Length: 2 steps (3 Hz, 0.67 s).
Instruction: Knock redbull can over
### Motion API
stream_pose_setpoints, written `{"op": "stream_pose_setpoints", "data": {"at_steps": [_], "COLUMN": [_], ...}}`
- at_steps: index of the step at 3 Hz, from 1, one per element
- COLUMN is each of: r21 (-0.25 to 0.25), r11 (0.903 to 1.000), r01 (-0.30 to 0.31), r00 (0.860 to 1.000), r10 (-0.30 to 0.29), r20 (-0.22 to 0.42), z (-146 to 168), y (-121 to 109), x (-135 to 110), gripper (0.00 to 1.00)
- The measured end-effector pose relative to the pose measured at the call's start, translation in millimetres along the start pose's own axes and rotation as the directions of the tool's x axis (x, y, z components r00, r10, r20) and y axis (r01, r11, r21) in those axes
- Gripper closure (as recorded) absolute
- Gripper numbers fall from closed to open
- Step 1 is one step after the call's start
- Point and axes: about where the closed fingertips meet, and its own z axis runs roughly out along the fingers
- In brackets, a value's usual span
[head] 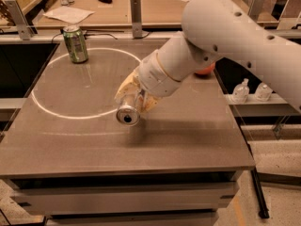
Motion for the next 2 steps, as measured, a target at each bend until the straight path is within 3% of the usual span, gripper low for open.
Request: {"op": "stream_pose_setpoints", "data": {"at_steps": [2], "r21": [-0.137], "r11": [0.9904], "r01": [-0.014], "r00": [0.999], "r10": [0.007], "r20": [-0.052], "z": [10.9], "y": [19.6], "x": [4.9], "gripper": [1.0]}}
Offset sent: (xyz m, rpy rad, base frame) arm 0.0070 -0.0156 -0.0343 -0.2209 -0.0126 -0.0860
